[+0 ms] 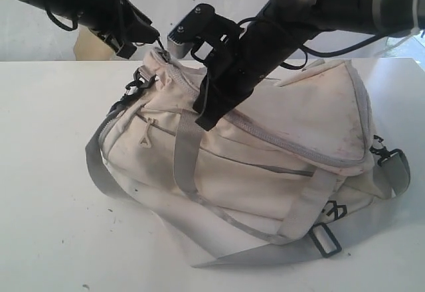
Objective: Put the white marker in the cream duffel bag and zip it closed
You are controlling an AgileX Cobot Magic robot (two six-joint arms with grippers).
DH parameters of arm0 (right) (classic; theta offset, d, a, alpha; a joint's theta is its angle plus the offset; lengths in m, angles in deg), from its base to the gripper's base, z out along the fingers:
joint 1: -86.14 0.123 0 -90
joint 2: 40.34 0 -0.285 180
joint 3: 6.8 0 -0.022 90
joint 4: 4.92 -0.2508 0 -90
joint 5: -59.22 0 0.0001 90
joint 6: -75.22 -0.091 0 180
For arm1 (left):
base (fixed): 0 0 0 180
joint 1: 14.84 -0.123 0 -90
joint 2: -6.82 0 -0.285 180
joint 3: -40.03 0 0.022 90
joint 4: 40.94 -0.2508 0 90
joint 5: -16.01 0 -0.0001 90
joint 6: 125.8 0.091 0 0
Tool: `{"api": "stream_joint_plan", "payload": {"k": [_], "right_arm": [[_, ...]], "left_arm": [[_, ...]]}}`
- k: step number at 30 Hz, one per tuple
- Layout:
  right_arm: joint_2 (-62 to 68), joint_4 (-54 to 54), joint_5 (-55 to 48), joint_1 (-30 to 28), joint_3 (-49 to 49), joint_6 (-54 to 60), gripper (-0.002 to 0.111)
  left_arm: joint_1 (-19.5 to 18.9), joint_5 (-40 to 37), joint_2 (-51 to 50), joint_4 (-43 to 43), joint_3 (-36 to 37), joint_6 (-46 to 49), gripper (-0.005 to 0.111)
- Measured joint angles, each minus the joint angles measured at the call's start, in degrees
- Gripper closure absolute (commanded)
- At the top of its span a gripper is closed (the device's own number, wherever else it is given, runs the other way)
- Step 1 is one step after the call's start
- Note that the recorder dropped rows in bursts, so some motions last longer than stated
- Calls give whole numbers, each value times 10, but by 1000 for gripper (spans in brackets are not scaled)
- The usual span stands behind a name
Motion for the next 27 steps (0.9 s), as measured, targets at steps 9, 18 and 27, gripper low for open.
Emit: {"api": "stream_joint_plan", "payload": {"k": [9,18,27], "right_arm": [[-1,4,-35,4,-3,2,108],[-1,12,-79,4,-3,59,108],[-1,13,-81,4,-3,61,108]], "left_arm": [[2,-59,-1,-116,-4,155,107],[4,-90,-1,-79,-5,131,107],[4,-90,-8,-78,-5,-13,107]]}}
